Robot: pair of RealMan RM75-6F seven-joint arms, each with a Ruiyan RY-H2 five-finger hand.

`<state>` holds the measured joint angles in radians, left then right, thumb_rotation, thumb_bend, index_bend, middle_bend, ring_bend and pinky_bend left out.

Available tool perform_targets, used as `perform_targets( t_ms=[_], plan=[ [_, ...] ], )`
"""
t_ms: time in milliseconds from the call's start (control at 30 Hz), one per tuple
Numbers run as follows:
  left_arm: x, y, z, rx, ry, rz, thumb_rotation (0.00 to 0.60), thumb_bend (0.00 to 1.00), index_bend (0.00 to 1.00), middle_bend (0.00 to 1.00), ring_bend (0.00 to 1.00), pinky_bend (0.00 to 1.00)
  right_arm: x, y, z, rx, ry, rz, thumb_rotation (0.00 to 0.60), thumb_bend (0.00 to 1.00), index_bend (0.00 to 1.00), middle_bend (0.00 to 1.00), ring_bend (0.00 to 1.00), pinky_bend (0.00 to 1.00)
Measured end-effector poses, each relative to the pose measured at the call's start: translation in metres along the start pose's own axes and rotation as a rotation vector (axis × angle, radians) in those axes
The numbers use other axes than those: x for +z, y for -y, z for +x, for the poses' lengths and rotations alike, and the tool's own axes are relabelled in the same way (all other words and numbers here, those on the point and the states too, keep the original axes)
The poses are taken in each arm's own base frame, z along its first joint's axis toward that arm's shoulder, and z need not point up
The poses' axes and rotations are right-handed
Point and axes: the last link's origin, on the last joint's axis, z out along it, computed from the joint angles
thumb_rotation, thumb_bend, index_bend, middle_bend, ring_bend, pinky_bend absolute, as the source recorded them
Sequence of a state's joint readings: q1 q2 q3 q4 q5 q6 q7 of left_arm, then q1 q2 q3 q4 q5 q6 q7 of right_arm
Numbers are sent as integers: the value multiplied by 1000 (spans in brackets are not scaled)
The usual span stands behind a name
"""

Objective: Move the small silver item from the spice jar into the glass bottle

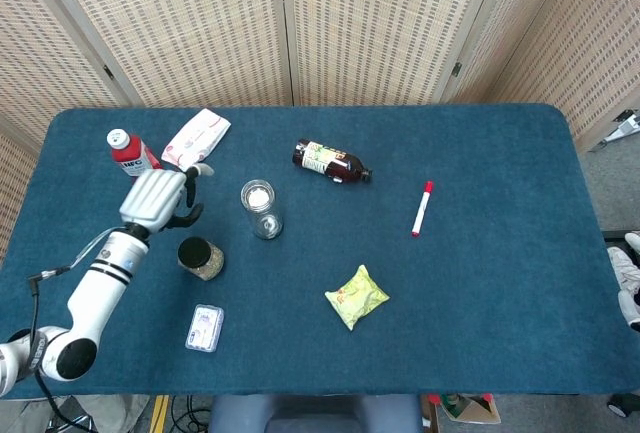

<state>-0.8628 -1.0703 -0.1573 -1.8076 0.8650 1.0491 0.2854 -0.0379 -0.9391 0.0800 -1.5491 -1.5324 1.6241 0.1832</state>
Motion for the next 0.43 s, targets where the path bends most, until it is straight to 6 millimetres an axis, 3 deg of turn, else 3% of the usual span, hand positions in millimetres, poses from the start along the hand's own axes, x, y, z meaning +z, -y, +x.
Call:
perform_targets(
  t_ms=[67, 167, 433],
  plan=[
    [-10, 11, -2, -4, -9, 38, 600, 401, 239, 397, 408, 693, 1, 0, -1, 1, 5, -1, 600, 367, 156, 218, 102, 214],
    [-27, 28, -6, -7, -27, 96, 600, 401, 233, 335, 336, 573, 3, 0, -2, 2, 13, 1, 600, 367, 155, 218, 102, 214],
    [-77, 59, -26, 12, -89, 191, 600, 401, 231, 309, 311, 512, 10, 6, -9, 3, 54, 34, 600, 367, 156, 218, 102, 214]
  ],
)
